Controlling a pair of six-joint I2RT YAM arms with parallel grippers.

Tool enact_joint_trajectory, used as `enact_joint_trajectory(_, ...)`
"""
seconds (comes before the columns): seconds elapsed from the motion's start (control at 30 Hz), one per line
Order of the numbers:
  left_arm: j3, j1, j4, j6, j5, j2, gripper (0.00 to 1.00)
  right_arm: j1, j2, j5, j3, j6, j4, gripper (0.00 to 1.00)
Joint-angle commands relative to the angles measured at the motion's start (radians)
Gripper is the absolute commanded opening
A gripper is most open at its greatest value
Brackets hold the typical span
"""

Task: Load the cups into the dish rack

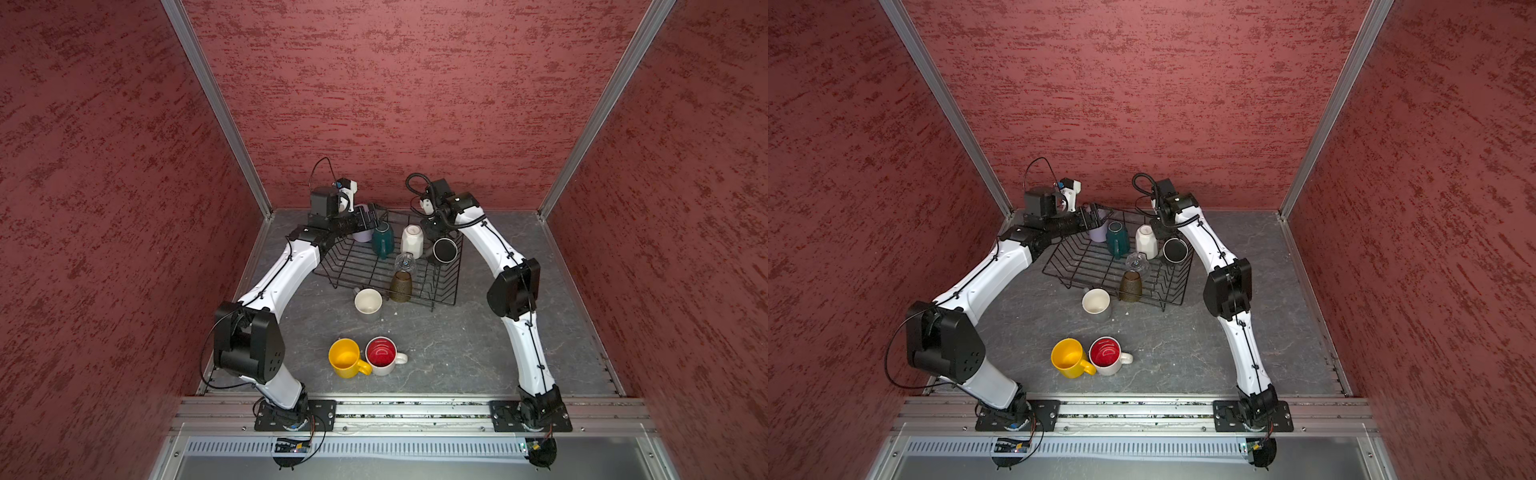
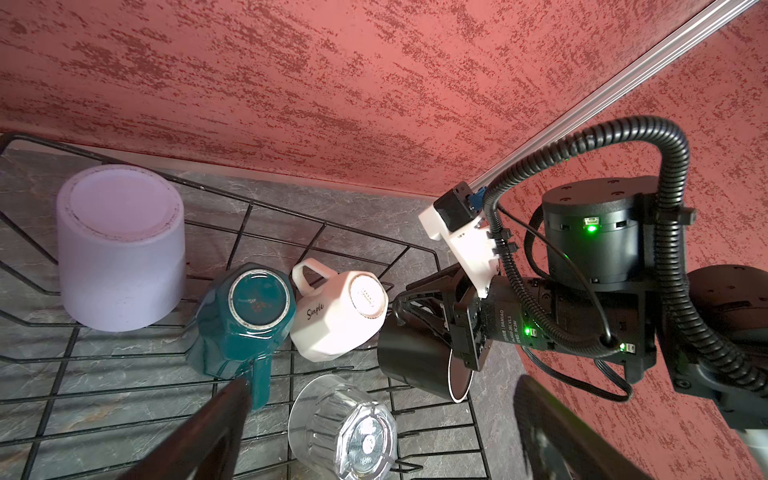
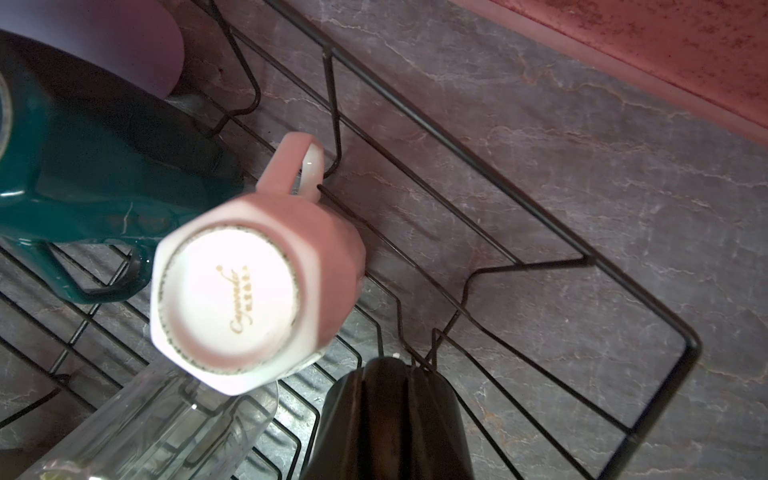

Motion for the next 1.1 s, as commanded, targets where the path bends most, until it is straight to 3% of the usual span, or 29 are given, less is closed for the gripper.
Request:
enact_joint_trajectory(0.0,-0.011,0.007,0.017,-0.006,0.009,-0.024,1.0,0.019,0.021,-0.073,-0.002,-0.043,-0.074,0.0)
enact_joint_trajectory(0.4,-0.005,0.01,0.012,-0.002,0.004,-0.039,1.0,0.034,0.082,-0.098,-0.015,-0.062,-0.066,0.0)
enact_joint_trajectory(0.73,-0.009,0.014,0.017,-0.005,0.004,-0.049,0.99,0.033,0.044,-0.083,-0.012,-0.045,-0.056,0.36)
enact_joint_trajectory(1.07,-0.016,0.015,0.016,-0.001,-0.02,-0.077,0.99,0.02,-0.061,-0.048,-0.008,0.038,-0.005,0.43)
